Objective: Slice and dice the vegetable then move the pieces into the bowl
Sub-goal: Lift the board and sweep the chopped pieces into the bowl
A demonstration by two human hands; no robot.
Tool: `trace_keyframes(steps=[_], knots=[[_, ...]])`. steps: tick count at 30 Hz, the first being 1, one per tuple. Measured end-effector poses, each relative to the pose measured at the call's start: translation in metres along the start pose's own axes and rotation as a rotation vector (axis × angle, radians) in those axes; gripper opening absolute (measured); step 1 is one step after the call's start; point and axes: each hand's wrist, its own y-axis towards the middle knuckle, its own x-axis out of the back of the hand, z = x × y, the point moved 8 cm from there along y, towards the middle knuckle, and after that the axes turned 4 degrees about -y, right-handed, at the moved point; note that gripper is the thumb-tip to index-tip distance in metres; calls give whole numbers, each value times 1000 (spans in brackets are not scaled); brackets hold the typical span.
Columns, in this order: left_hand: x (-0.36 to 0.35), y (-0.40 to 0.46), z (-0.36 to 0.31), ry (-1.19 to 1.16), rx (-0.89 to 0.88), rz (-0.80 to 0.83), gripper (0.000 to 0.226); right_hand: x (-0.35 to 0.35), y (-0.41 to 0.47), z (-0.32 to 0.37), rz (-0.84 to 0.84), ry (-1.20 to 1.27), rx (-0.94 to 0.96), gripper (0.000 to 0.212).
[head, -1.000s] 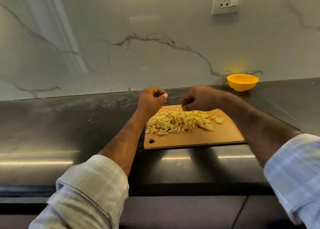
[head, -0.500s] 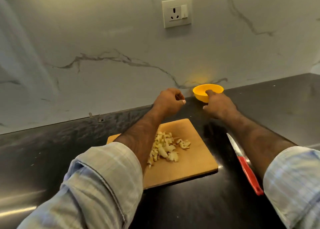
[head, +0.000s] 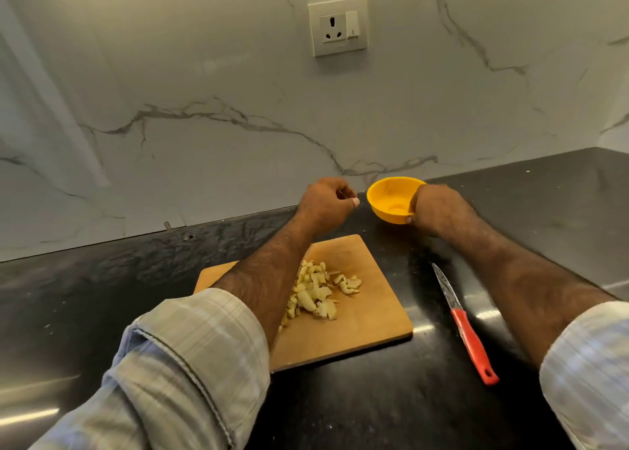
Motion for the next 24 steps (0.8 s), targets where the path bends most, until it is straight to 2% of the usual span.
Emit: trace_keyframes(steps=[4,12,18,24], knots=[[3,-36,-12,-24,-6,-18,11,9,-48,2,21,43,30,36],[21,-103,-16,-25,-38,-19,7,22,-122,17,22,6,82,25],[35,-122,-7,-33,-32,-23,11,32,-150,20,-25,-61,85,20],[41,-126,-6,-55,-17,-31,12,37,-159,32,13,-54,120,28]])
